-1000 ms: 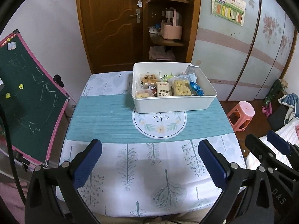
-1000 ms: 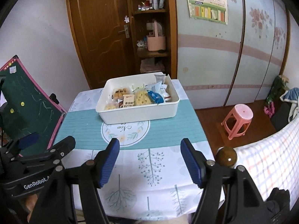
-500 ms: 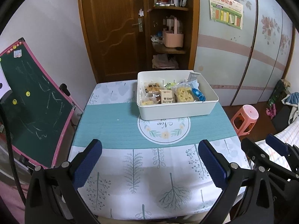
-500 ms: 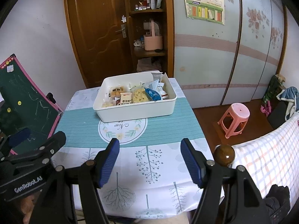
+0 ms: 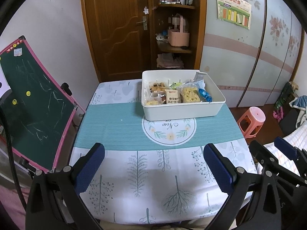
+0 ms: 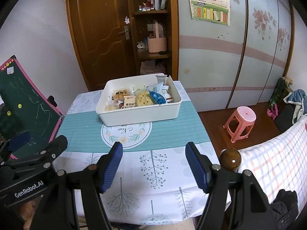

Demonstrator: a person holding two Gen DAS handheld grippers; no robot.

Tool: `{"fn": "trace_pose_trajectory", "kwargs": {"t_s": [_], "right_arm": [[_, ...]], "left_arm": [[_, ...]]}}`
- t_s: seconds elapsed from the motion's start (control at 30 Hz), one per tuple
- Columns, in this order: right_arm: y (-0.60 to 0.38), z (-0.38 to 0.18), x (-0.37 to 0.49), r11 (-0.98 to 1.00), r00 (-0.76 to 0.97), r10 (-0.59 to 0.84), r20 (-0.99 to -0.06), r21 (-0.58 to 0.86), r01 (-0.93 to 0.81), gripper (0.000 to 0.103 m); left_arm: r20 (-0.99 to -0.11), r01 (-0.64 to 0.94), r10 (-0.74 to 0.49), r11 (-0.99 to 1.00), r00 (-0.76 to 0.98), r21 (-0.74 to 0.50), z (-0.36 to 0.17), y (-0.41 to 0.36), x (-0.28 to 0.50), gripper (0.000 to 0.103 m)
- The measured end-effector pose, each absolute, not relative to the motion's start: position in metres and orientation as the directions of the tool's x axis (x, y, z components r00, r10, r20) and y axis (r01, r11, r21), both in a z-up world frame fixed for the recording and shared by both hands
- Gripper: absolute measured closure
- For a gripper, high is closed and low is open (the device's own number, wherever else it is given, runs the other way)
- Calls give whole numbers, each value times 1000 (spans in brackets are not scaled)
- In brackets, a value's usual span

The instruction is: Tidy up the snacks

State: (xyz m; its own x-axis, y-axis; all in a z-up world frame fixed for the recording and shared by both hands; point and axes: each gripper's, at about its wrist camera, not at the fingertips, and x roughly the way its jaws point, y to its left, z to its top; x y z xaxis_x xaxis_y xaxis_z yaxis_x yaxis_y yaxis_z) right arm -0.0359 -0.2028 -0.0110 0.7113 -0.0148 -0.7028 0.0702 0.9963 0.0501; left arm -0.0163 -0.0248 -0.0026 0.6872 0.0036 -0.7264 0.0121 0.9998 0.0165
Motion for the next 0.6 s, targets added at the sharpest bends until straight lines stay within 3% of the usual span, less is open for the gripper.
{"fn": "trace_pose_trajectory", "kwargs": {"t_s": [0.6], "right_arm": [[-203, -12, -39, 996, 706, -14, -708, 51, 70, 35]], "left_arm": [[-745, 8, -5, 1000, 667, 1, -9, -22, -15, 1]]}}
